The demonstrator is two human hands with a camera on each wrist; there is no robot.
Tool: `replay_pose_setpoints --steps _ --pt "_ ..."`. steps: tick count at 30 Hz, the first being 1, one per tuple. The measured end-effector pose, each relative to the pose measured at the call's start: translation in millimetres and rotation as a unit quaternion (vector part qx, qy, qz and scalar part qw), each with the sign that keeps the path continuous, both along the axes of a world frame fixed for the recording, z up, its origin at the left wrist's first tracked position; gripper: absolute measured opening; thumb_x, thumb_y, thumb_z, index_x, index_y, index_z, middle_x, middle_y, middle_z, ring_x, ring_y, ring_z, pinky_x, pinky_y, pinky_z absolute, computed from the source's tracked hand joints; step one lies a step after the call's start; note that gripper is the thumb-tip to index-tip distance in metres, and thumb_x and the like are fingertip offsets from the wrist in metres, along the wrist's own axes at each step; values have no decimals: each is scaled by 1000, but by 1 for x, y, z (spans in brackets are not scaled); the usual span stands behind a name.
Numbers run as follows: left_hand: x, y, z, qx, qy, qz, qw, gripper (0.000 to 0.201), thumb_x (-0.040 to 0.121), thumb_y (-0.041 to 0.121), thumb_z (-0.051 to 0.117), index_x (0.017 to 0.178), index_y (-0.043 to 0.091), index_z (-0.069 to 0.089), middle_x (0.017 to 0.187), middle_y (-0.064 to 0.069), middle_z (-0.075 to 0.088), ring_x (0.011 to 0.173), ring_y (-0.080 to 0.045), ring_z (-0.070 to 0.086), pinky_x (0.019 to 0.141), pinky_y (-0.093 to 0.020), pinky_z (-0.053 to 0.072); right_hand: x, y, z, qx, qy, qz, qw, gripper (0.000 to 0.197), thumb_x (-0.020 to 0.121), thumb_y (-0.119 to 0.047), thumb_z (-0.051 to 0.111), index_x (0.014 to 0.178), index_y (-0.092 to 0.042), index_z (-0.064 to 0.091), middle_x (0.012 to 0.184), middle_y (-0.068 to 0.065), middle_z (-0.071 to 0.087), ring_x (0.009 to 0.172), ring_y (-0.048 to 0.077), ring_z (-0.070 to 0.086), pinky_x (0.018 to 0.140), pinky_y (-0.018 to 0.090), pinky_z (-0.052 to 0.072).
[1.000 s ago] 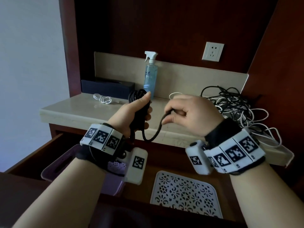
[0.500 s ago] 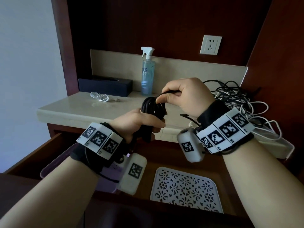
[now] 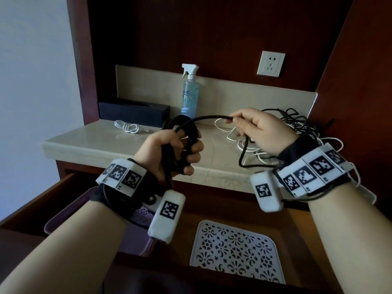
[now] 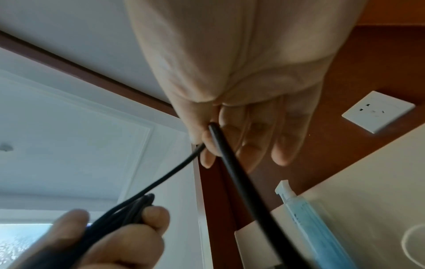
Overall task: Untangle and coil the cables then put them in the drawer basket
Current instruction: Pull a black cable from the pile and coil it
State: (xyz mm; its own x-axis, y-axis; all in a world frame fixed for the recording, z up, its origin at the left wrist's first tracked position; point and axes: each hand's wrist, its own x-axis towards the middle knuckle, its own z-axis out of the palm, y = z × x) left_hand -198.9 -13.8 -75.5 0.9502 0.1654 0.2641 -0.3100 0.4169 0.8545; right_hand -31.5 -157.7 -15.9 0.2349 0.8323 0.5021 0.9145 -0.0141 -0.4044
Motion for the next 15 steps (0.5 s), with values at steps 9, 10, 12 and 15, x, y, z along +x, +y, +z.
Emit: replay_pose_setpoints --steps 9,10,12,15 --pt "12 -21 -7 91 100 -2 991 55 53 14 65 105 5 50 73 -6 51 59 -16 46 45 -26 44 -11 23 3 215 -29 -15 976 18 97 -17 46 97 -12 63 61 -19 49 55 -1 47 54 8 34" --pt "13 -23 -8 102 116 4 988 60 52 16 68 107 5 50 73 -5 53 58 -16 47 45 -26 44 -13 26 5 221 -50 -16 974 19 97 -18 46 97 -11 63 68 -18 50 60 2 48 58 9 35" --pt "14 -26 -10 121 131 11 984 63 51 20 71 109 5 50 72 -5 54 58 -15 49 45 -25 44 -16 29 7 225 -79 -10 971 21 96 -21 46 96 -10 64 72 -14 53 66 6 48 63 17 38" --pt "12 -28 -8 95 110 -5 989 56 53 18 65 105 7 49 72 -5 53 56 -15 48 44 -24 42 -16 34 10 224 -67 1 972 21 96 -20 46 96 -8 64 76 -3 57 68 13 51 64 25 39"
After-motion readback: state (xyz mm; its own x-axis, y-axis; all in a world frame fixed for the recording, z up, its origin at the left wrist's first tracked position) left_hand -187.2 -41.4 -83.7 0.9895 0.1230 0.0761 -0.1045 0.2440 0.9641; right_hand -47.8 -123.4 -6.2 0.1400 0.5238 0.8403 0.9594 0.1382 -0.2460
